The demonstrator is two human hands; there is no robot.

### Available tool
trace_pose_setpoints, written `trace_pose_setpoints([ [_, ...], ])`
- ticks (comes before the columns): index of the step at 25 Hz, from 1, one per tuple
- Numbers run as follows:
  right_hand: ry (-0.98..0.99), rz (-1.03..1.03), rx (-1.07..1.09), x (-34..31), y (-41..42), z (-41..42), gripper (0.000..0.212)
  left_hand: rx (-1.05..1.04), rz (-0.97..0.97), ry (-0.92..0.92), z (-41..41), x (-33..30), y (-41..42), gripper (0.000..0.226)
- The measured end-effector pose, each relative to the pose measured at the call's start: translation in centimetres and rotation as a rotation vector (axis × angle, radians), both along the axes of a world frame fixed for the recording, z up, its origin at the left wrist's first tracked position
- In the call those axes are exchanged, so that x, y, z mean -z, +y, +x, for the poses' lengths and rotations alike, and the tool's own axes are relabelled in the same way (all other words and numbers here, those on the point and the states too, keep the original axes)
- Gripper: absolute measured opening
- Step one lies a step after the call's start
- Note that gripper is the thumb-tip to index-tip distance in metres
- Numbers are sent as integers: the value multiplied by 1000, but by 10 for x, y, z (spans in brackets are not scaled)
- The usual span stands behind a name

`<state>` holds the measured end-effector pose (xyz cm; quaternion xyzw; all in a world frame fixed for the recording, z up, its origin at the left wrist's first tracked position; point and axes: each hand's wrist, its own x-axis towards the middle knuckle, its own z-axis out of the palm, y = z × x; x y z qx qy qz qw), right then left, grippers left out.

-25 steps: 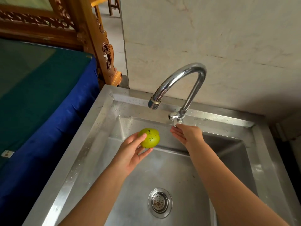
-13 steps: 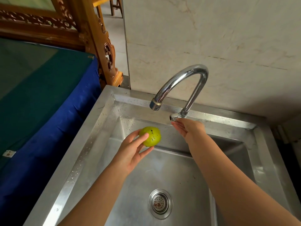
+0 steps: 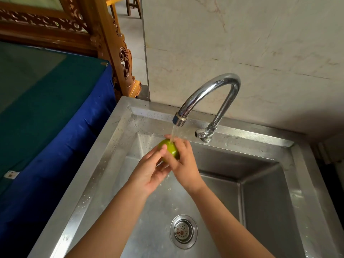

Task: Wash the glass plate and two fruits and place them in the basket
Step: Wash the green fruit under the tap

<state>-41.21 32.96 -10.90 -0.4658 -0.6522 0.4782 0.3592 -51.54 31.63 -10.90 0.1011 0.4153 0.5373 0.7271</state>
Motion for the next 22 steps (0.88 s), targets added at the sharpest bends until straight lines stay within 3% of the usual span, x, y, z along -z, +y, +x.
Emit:
trace_pose_setpoints([
  [2,15,12,105,-4,3,-2,17,-17,-31,-16,-1,-3,-2,25],
  [4,127,-104,227,-4,5,4,25,-29,-60,2,1,-4,-4,29],
  [6,192,-165,123,-4,1,9,21,-54,-96,-4,1,-8,-3,32],
  [8,121,-98,-24,-7,-5,7,30,-58,-126,-9,-1,-15,0,27],
  [10,93,-68,24,-8,-6,-1,30,-61,-131,10,2,-21,1,24],
  [13,284,-219,234,-16,2,-9,13,-79,-34,140,12,-20,-5,25],
  [16,413,-354,190,-18,3,-9,11,-126,94,244,12,-18,-10,25],
  [19,461,-352,313,-23,2,-13,20,-123,196,434,14,-23,-11,27],
  [21,482,-457,500,-27,11,-14,15,-104,253,538,18,-23,-13,33],
  [22,457,-502,508,-26,15,-11,24,-108,246,540,18,-23,-13,32],
])
